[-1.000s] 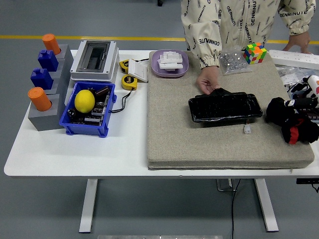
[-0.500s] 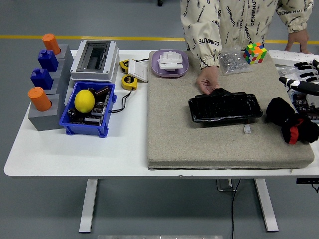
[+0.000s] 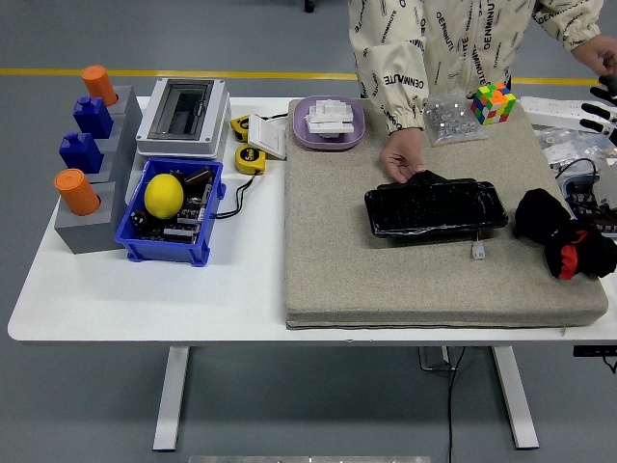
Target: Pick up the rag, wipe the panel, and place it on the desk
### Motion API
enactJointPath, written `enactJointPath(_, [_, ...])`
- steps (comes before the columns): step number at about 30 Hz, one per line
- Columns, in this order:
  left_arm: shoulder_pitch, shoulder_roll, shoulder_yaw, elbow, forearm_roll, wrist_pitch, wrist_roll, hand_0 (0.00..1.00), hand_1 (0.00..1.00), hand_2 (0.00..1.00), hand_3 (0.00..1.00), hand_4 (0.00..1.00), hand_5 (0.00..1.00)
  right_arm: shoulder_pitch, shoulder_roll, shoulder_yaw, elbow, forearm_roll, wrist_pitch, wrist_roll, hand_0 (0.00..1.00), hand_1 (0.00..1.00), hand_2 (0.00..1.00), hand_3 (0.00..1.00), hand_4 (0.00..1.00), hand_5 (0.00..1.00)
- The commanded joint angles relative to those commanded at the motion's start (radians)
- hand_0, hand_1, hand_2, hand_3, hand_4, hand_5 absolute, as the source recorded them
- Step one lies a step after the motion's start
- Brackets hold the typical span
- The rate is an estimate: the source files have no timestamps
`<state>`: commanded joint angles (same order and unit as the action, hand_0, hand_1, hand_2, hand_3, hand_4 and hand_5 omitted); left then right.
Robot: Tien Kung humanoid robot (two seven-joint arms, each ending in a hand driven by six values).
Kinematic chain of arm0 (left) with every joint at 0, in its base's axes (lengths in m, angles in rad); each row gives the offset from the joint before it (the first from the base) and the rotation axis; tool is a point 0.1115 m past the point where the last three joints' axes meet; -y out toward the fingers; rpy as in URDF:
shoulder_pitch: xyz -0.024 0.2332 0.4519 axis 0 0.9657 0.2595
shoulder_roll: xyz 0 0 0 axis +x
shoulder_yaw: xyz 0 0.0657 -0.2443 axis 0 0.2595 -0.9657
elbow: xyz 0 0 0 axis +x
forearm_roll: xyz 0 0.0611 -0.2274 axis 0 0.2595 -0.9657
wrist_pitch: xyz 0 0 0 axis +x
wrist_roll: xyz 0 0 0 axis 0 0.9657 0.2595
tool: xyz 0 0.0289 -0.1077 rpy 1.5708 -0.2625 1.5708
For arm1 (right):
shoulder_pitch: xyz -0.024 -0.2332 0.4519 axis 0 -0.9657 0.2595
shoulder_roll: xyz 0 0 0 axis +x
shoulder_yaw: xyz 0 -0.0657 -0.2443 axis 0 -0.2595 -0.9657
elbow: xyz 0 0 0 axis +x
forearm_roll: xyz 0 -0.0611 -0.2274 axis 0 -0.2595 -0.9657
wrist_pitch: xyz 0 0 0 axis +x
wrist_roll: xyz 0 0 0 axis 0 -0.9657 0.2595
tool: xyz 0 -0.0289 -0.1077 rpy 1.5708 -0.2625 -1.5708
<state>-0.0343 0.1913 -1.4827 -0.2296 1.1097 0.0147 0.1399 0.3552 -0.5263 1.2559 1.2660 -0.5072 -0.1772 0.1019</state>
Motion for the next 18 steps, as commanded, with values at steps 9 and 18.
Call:
enactJointPath(9, [-0.003,0.007,0.015,-0.001,-0.004,0.0,-0.001,0.609,0.64,0.654,0.562,0.627,0.439,-0.03,0.001,0.034,-0.007,0.242,0.054,0.014,0.836,0.794,0.871,0.872,0.998,0.713])
enactJointPath(18, [-0.003,0.012,0.038,0.0,-0.015,-0.001,0.0,0.609,0.64,0.654,0.56,0.627,0.438,-0.052,-0.003,0.056,-0.001,0.271,0.069,0.016,0.82,0.79,0.869,0.877,0.998,0.723])
